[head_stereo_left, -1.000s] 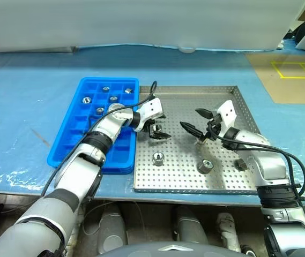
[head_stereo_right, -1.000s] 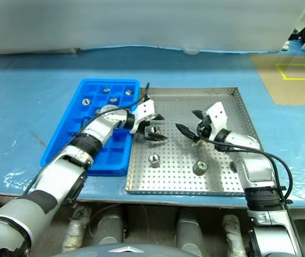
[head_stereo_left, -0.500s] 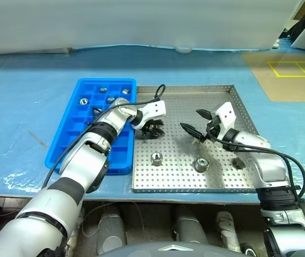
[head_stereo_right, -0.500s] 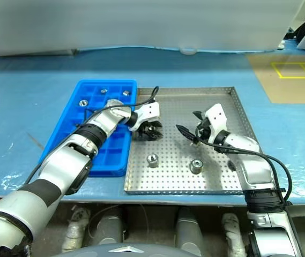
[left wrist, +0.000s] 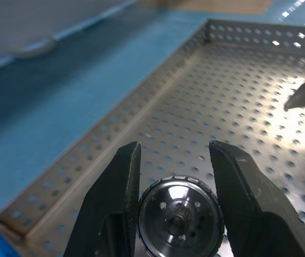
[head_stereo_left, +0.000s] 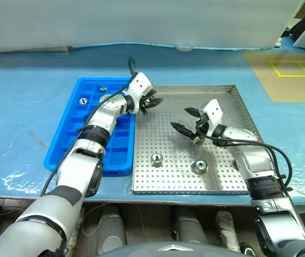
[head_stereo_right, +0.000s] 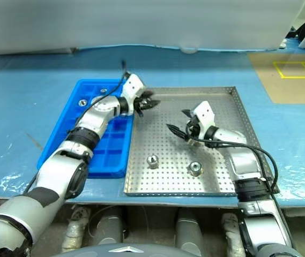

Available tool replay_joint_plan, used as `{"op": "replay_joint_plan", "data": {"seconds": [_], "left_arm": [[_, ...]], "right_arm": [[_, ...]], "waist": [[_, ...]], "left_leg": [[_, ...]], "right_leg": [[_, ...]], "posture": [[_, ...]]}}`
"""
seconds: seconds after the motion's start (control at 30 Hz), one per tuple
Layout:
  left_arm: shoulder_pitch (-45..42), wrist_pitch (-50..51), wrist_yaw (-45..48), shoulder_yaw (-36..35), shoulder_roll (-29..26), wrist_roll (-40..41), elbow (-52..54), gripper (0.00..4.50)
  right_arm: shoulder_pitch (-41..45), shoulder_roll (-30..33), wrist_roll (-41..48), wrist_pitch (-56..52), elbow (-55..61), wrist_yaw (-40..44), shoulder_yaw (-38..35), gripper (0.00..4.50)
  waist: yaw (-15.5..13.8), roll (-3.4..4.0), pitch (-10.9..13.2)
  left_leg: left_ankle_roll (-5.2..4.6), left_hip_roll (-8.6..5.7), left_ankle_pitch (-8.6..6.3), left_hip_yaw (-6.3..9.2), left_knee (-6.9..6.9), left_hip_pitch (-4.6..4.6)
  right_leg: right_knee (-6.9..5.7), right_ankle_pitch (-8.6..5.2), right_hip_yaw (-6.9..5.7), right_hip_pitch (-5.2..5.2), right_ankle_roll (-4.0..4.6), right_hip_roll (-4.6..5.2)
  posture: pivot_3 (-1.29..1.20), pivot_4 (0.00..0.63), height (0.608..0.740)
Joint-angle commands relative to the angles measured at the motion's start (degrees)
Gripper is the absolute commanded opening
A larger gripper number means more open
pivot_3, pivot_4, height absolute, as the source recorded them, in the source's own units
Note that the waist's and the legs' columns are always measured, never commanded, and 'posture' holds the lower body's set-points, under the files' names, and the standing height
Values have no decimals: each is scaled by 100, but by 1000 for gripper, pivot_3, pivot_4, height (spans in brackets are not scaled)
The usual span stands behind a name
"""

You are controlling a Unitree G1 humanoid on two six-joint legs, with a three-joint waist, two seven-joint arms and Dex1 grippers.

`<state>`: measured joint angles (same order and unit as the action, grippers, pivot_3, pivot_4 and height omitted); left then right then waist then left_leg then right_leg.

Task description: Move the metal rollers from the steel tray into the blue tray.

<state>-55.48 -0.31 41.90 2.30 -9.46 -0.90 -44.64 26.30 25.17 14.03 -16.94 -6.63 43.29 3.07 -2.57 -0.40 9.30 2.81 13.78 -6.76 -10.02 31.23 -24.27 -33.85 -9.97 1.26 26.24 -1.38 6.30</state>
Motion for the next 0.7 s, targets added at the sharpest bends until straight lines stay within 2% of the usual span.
{"op": "replay_joint_plan", "data": {"seconds": [0.03,0.2,0.33,0.5,0.7], "left_arm": [[635,60,-1025,-523,55,298,1676,1638],[1923,338,-2457,-950,113,40,3801,1638],[2914,459,-3446,-1145,74,-498,4806,1638],[3682,820,-4015,-1185,82,-770,5291,1638],[3956,1143,-4252,-1201,180,-667,5172,1638]], "right_arm": [[371,-99,-77,365,-245,106,33,4500],[637,-294,-158,559,-676,312,185,4500],[753,-390,-245,678,-949,478,317,4500],[938,-515,-327,825,-1297,653,431,4500],[1011,-668,-392,932,-1459,748,500,4500]], "waist": [[-11,-1,0],[-84,-3,2],[-178,-3,2],[-328,-4,2],[-374,-4,2]], "left_leg": [[-2,1,-1,0,-3,-8],[-9,16,-4,5,0,-41],[-9,20,-5,6,1,-41],[-2,21,-1,19,6,-42],[1,21,0,29,8,-52]], "right_leg": [[7,0,-6,2,1,0],[18,0,-37,10,3,1],[19,-1,-44,8,3,1],[16,0,-53,1,1,3],[15,0,-65,3,1,5]], "posture": [[5,150,740],[71,150,740],[113,150,740],[151,150,740],[172,150,740]]}}
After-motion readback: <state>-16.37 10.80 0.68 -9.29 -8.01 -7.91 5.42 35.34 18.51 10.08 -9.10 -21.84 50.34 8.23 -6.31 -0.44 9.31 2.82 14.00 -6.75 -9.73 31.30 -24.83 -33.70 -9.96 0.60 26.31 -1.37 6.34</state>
